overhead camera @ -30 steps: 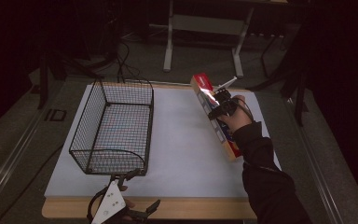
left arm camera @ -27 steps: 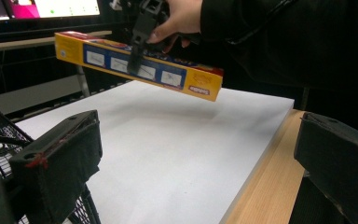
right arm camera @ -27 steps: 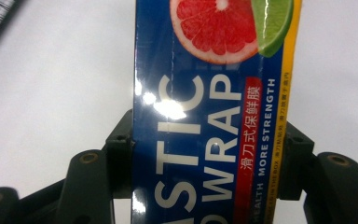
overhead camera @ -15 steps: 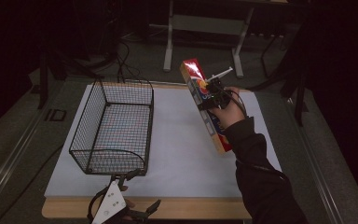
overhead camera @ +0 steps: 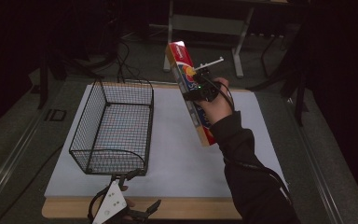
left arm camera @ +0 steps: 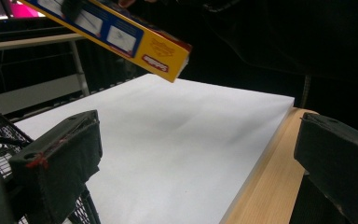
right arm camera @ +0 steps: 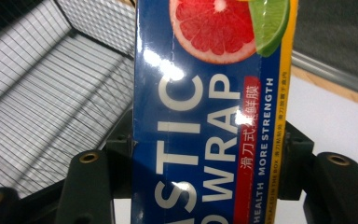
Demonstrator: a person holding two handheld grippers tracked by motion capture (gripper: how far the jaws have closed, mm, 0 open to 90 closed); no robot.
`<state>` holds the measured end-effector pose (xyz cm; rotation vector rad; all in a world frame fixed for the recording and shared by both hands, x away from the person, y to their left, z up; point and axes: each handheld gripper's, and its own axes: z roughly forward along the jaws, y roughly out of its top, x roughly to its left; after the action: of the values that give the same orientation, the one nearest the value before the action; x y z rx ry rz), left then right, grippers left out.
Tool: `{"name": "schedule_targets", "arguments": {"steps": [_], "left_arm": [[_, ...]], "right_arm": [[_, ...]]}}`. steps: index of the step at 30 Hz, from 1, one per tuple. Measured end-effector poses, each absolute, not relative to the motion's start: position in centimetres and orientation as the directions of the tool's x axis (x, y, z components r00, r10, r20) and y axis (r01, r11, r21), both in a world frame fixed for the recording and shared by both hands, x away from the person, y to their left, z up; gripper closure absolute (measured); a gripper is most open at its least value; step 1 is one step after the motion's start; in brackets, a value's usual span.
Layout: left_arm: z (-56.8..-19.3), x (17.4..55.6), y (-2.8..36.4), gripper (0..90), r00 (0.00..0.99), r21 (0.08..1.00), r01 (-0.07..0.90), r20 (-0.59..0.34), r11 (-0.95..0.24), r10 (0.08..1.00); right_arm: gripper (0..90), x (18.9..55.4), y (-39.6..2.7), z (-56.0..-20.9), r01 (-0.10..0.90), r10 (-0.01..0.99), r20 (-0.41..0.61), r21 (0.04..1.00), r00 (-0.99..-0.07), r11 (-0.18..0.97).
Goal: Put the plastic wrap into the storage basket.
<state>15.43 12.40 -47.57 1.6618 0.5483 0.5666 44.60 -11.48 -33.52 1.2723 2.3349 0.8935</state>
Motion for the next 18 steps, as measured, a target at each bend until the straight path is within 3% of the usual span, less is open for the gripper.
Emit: {"name": "schedule_targets", "arguments": {"steps": [18], "left_arm": [[-47.5,15.3,12.4,1.3,0.760,0.984,0.045,0.076,-0.170,0.645]], "right_arm": [[40.2,43.0,-4.1,-30.9,0.539,0.781,0.023,0.737,-0.624,0.409]]}}
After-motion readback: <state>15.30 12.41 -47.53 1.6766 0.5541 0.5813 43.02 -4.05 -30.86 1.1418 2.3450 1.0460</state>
